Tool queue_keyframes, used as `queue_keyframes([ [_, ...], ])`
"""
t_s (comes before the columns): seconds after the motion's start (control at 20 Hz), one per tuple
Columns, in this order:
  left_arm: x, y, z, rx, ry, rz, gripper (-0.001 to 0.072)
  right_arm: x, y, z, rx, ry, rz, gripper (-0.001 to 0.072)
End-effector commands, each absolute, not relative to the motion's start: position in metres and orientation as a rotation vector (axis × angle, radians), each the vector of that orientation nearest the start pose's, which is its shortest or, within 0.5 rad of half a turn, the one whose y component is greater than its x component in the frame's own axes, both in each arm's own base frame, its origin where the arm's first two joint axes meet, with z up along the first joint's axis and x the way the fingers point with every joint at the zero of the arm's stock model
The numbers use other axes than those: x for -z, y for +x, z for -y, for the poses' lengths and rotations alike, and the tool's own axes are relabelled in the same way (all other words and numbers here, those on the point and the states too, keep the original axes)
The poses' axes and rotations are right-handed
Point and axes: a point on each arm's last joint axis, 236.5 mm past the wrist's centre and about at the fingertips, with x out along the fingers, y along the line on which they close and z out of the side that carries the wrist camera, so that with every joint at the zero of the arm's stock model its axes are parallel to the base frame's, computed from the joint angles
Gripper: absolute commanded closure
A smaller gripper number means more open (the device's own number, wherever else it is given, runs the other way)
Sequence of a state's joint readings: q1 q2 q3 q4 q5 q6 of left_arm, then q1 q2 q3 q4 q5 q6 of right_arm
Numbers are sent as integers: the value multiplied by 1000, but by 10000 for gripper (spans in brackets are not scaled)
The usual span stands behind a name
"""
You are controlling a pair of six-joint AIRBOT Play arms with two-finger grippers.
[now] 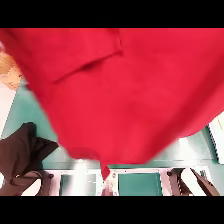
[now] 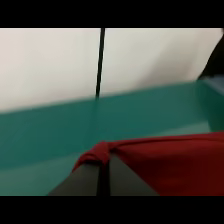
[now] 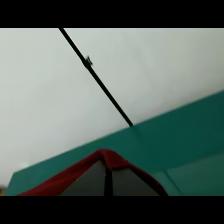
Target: Fold the shirts.
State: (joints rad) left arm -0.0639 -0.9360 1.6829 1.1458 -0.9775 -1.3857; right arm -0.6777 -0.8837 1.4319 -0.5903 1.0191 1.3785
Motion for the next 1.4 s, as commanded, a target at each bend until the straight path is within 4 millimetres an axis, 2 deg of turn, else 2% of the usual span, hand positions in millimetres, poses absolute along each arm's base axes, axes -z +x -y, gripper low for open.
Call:
queue_keyframes([
  [0.0, -280, 445, 107, 369, -180, -457, 679, -243, 437, 89, -50, 641, -411, 699],
  [0.1, -209, 492, 114, 369, -229, -555, 679, -165, 478, 93, -28, 698, -544, 699],
  [0.2, -147, 538, 121, 362, -303, -602, 679, -94, 512, 101, 6, 756, -644, 699],
  [0.25, -123, 556, 121, 347, -340, -622, 679, -62, 527, 107, 17, 781, -691, 699],
  [0.35, -83, 583, 119, 318, -358, -656, 679, -15, 551, 112, 6, 819, -768, 698],
  [0.45, -59, 601, 117, 297, -367, -668, 679, 12, 572, 116, -17, 833, -810, 699],
  [0.5, -53, 608, 114, 284, -371, -660, 679, 18, 581, 117, -32, 836, -818, 699],
  [0.6, -53, 620, 107, 248, -377, -616, 679, 15, 598, 119, -61, 839, -800, 699],
  [0.7, -54, 622, 104, 240, -372, -603, 679, 4, 604, 124, -68, 825, -774, 699],
  [0.75, -51, 620, 104, 243, -353, -614, 679, 1, 602, 122, -86, 824, -785, 699],
  [0.85, -38, 610, 106, 265, -299, -678, 679, 6, 585, 115, -130, 823, -864, 700],
  [1.1, 5, 571, 98, 302, -101, -897, 680, 46, 518, 103, -169, 751, -1180, 701],
  [1.2, 16, 559, 91, 290, -60, -966, 679, 61, 494, 98, -168, 754, -1290, 701],
  [1.35, 25, 549, 85, 279, -27, -1020, 679, 76, 470, 91, -175, 761, -1388, 700],
])
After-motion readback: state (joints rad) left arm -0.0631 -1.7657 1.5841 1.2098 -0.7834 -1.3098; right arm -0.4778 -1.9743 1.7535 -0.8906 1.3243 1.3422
